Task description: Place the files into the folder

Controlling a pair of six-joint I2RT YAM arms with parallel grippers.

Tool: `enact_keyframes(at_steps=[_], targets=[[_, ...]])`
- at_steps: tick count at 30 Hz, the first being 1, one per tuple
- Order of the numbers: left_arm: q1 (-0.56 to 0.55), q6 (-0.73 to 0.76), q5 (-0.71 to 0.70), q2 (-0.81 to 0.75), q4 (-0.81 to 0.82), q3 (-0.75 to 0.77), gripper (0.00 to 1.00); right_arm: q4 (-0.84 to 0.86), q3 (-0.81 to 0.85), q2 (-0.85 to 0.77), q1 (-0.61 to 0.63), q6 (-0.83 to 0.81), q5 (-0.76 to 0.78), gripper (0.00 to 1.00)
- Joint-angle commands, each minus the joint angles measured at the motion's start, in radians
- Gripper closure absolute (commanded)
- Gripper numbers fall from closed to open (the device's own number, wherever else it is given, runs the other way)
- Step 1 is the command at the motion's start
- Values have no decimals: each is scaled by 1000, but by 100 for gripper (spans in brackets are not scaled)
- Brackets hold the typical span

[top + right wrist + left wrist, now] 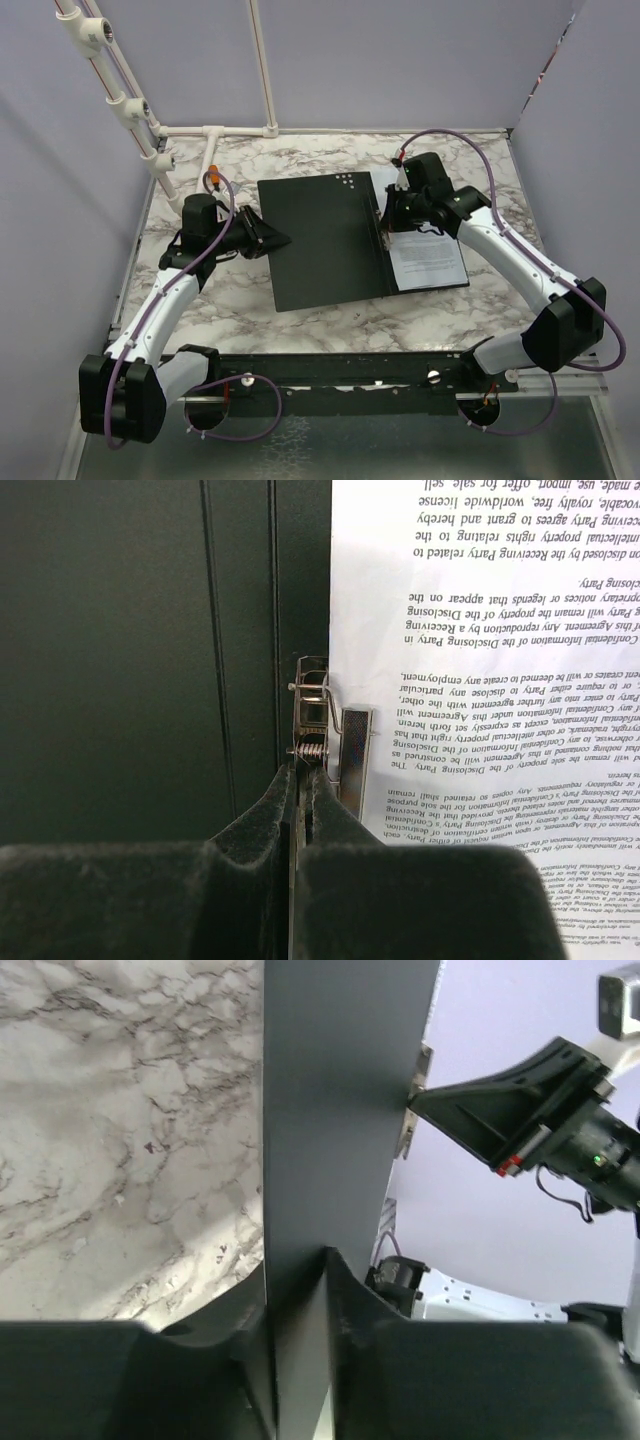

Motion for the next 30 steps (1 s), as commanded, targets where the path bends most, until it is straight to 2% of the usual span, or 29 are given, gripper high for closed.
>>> enact_keyframes(at_steps=[1, 3, 4, 7, 16, 30], targets=[[7, -3, 40, -18, 19, -18, 88, 36, -18, -12, -5, 9, -28, 99], [8, 1, 41, -18, 18, -24, 99, 42, -26, -3, -5, 12, -34, 99], [9, 1, 41, -18, 19, -27, 100, 46, -32, 3, -5, 14, -36, 99], [11, 8, 36, -24, 5, -31, 100, 59, -47, 22, -5, 11, -46, 99], [15, 175, -52, -7, -231, 74, 100, 115, -89, 114, 13, 46, -119, 99], [16, 400, -186, 18, -539, 233, 100, 235, -66, 296, 194, 183, -92, 99]])
